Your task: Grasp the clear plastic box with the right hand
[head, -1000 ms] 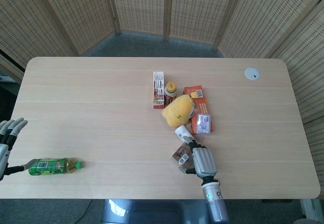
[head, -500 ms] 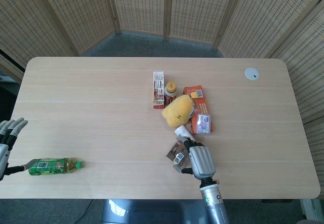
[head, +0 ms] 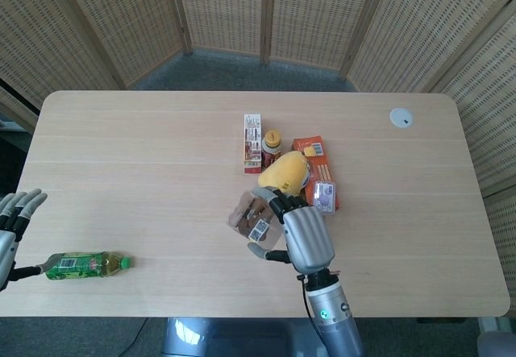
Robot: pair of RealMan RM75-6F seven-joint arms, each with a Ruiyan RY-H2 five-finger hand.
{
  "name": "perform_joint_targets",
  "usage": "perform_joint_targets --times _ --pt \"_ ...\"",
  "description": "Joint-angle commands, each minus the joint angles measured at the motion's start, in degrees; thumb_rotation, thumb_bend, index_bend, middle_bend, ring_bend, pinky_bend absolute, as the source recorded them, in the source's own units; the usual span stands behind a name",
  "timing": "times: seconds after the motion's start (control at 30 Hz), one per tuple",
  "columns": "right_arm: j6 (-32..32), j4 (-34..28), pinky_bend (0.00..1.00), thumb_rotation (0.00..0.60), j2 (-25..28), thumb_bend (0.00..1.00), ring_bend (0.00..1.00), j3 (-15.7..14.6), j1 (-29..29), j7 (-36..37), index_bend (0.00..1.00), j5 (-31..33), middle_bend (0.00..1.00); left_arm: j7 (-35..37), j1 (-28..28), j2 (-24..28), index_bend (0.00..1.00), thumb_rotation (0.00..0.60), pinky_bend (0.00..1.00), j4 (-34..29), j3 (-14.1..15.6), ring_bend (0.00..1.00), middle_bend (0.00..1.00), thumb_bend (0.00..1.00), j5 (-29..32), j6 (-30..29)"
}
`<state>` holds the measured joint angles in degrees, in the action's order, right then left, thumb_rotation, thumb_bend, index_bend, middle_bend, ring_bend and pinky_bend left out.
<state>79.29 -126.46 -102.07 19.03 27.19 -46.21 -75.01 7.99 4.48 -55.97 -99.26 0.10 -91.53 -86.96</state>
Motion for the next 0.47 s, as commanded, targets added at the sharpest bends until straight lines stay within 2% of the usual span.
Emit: perform_joint_targets --times 0.03,0.17,0.47 --pt "-1.6 -2.4 0.65 0.600 0.1 0.01 0.54 5.3 3.9 -3.3 0.37 3.9 0.46 -0.1 0.0 -0.1 0.08 0.600 0.00 0.0 0.0 0.00 0.00 0.07 0.1 0.1" --pt "-1.3 -2.9 0.65 0.600 0.8 0.01 0.54 7.2 5.7 -4.1 0.37 5.9 0.46 -0.6 0.1 -0.3 0.08 0.600 0.00 0.1 0.1 0.00 0.00 0.07 0.1 0.4" --pt "0.0 -2.2 0.65 0.600 3.0 0.01 0.54 6.3 6.6 -2.0 0.37 7.5 0.46 -1.7 0.3 -0.9 0.08 0.600 0.00 0.2 0.1 0.00 0.00 0.07 0.3 0.9"
